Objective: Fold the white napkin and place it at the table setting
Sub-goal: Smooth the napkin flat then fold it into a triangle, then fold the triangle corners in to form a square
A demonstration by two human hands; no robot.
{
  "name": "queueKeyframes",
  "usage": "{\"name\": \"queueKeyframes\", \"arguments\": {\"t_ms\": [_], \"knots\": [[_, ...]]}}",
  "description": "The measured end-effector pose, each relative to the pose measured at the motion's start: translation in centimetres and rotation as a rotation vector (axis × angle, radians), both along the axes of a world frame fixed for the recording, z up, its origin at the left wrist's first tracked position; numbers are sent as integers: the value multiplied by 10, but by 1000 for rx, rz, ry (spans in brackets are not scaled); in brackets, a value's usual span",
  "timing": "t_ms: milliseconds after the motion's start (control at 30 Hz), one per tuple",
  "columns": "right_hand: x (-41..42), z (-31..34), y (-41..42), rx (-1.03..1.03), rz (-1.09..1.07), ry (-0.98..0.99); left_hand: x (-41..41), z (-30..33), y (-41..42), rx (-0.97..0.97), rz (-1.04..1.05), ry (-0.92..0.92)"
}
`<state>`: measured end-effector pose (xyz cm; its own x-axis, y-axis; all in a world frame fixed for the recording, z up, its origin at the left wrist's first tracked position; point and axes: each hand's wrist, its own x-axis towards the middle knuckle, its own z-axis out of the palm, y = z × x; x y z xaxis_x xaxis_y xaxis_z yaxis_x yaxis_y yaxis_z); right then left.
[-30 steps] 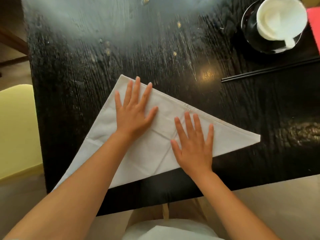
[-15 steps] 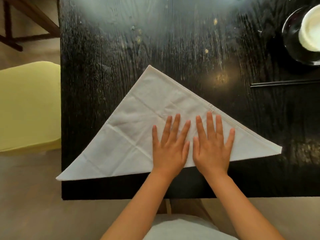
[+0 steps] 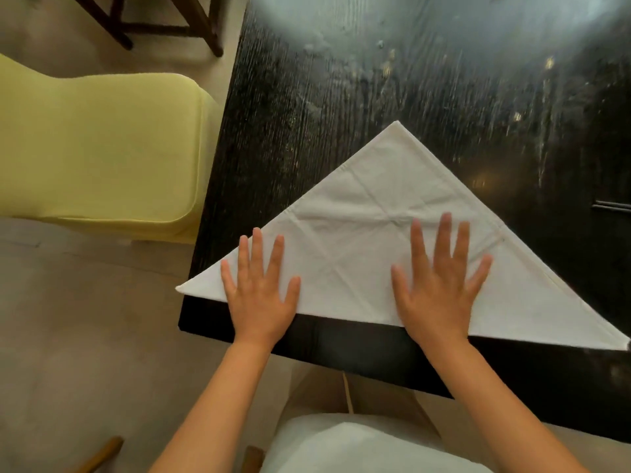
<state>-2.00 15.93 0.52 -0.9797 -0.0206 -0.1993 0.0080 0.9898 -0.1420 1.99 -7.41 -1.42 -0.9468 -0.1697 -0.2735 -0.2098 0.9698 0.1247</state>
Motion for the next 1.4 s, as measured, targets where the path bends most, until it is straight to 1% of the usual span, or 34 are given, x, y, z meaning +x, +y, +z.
{"name": "queueKeyframes", "arguments": {"t_ms": [100,167,200,433,567,667,733,833,967,1100,1200,1267,1400], "knots": [[-11,-5,-61,-33,293,14,0,0,-2,-4,-9,-12],[-15,-14,-78,-14,404,-27,1,-1,-9,-11,-56,-19],[-16,-19,-79,0,426,-41,4,-1,-15,-14,-79,-26],[-16,-28,-78,10,429,-28,48,-2,-68,-4,-41,-86],[-17,-20,-77,20,430,-61,47,2,-63,18,-13,-80],[-18,-13,-72,-32,453,-95,43,8,-50,44,94,-17],[-16,-7,-59,-106,478,-107,33,15,-31,71,125,60],[-6,-2,-19,-127,527,-136,9,22,14,108,27,137],[18,1,50,-33,603,-181,-20,19,77,121,-173,110],[37,12,104,-24,583,-197,-30,7,122,98,-440,52],[48,19,141,-89,568,-125,-27,-1,130,69,-542,30],[52,21,165,-129,558,-72,-28,-4,129,55,-542,24],[50,23,206,-134,525,37,-29,-1,129,36,-547,8]]}}
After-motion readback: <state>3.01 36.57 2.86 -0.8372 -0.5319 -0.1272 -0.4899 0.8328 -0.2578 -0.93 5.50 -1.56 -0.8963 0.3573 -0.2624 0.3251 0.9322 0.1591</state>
